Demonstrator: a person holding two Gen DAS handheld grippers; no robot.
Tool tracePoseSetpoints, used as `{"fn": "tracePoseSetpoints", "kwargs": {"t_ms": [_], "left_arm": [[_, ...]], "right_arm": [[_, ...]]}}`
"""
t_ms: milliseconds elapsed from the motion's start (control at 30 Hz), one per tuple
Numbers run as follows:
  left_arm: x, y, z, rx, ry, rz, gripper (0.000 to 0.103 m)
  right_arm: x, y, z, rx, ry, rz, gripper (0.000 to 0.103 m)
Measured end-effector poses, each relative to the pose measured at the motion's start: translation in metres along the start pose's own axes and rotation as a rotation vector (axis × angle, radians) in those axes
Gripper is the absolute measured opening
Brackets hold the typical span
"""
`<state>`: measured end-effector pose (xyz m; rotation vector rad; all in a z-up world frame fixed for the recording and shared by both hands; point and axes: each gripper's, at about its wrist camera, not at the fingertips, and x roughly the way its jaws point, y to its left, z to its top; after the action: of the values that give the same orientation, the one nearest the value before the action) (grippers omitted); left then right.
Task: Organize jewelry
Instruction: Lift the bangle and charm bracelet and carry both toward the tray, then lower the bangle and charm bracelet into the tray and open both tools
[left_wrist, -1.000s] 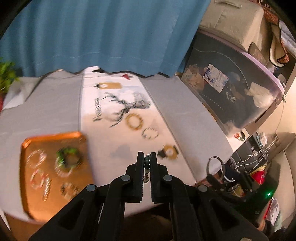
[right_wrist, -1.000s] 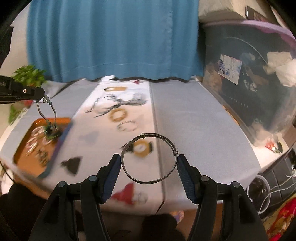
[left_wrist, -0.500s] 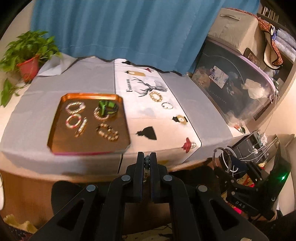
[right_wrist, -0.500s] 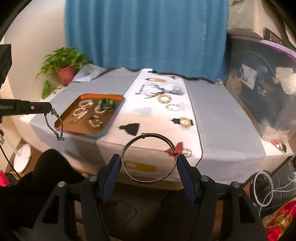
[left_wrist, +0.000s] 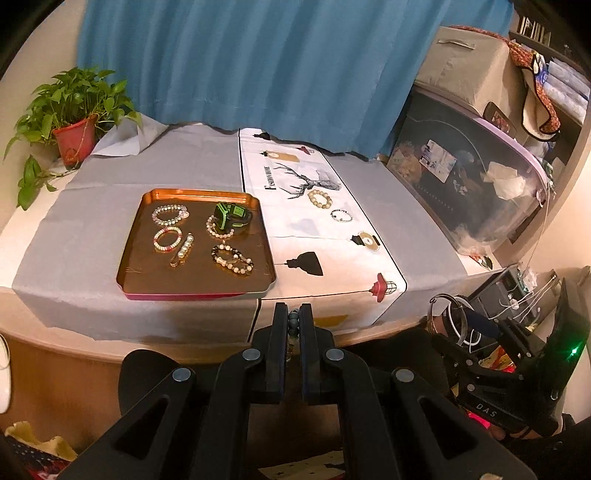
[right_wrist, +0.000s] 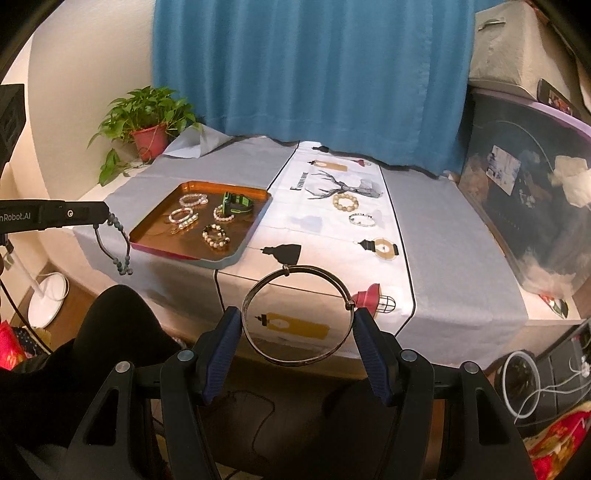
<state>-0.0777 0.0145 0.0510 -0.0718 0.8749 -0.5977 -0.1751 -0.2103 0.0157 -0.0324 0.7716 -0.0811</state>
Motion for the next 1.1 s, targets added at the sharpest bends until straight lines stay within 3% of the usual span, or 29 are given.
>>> {"fn": "tracePoseSetpoints", "kwargs": {"t_ms": [600,1100], "left_arm": [[0.005,0.043,0.008,-0.06,-0.018,0.059,0.004],[0.025,0.089,0.032,-0.083,-0.027,0.104,0.004]], "right_arm": [[0.037,0.023,0.014,-0.061,0.066,0.024,0.063],[0.081,0.061,0.053,-0.136,0.085,0.057,0.063]]}}
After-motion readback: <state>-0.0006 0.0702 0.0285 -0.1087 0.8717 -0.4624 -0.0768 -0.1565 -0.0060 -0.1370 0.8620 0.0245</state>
